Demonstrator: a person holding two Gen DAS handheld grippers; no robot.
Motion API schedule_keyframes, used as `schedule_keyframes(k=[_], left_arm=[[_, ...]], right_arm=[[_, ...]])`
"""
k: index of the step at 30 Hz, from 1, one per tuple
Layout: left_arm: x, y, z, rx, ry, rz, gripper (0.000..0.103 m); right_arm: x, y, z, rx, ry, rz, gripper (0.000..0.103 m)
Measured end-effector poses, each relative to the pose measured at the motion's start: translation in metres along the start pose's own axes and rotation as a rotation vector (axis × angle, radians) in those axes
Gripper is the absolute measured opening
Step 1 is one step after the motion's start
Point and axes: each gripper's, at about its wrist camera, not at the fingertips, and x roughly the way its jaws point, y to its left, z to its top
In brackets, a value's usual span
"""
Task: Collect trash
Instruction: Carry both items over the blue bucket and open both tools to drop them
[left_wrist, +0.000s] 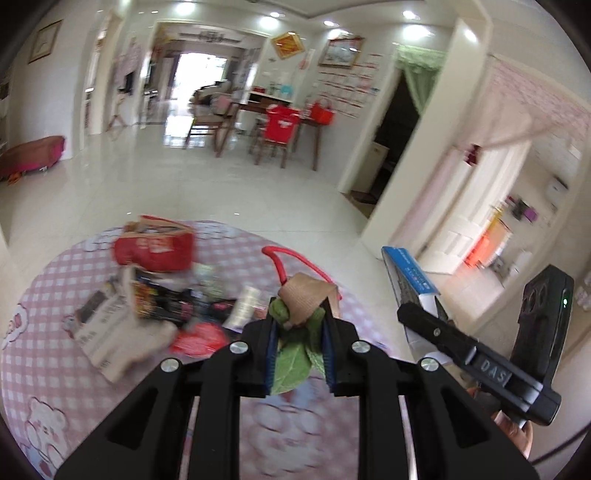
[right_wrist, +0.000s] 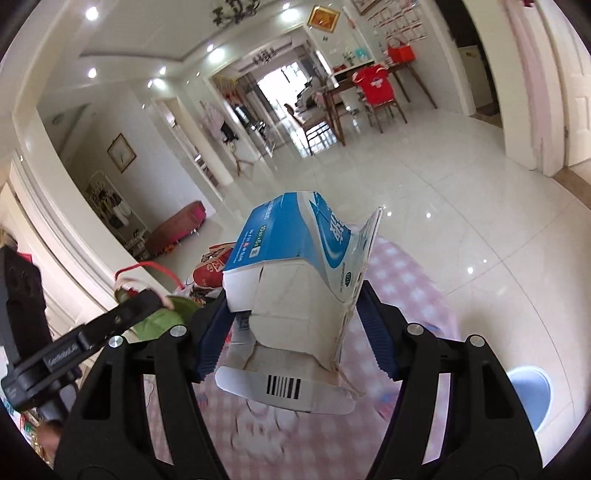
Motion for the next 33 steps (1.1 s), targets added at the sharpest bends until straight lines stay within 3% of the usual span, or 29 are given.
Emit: schedule_keyframes(k=[7,12,18,24,25,26,28,33], left_arm=[[0.018,-0.094,-0.034,0.12,0.1,-0.122,0.02],[0.057,-0.161,-0.068,0.207,0.227,-0.208,0.02],[0.118,-0.232,-0.115,0.302,0.387,-0.277,0.02],[0.174,-0.274,-0.147,0.309,0.505,-0.33,0.024],[0.179,-0.279,-0.15,0.303,0.511,-0.341,0.036],[0.186,-0.285,-0.154,0.298,0.519,-0.337,0.061],[0.193,-0.291,-0.16,0.3,0.514,-0.308,0.079],[0.195,-0.291,-0.175,0.307,0.535,-0.268,0.079]], right_arm=[[-0.092,-0.062,-0.032,0.067,-0.086,-0.09,0.066],[-0.15,-0.119,-0.065,0.125,-0.141,-0.231,0.066],[-0.189,-0.18,-0.096,0.208,-0.186,-0.383,0.067],[-0.212,-0.224,-0.121,0.289,-0.226,-0.481,0.067],[-0.213,-0.228,-0.124,0.302,-0.232,-0.488,0.067],[-0.216,-0.234,-0.127,0.314,-0.241,-0.498,0.067],[-0.22,-0.243,-0.133,0.33,-0.24,-0.522,0.067],[-0.223,-0.259,-0.145,0.36,-0.218,-0.523,0.068]])
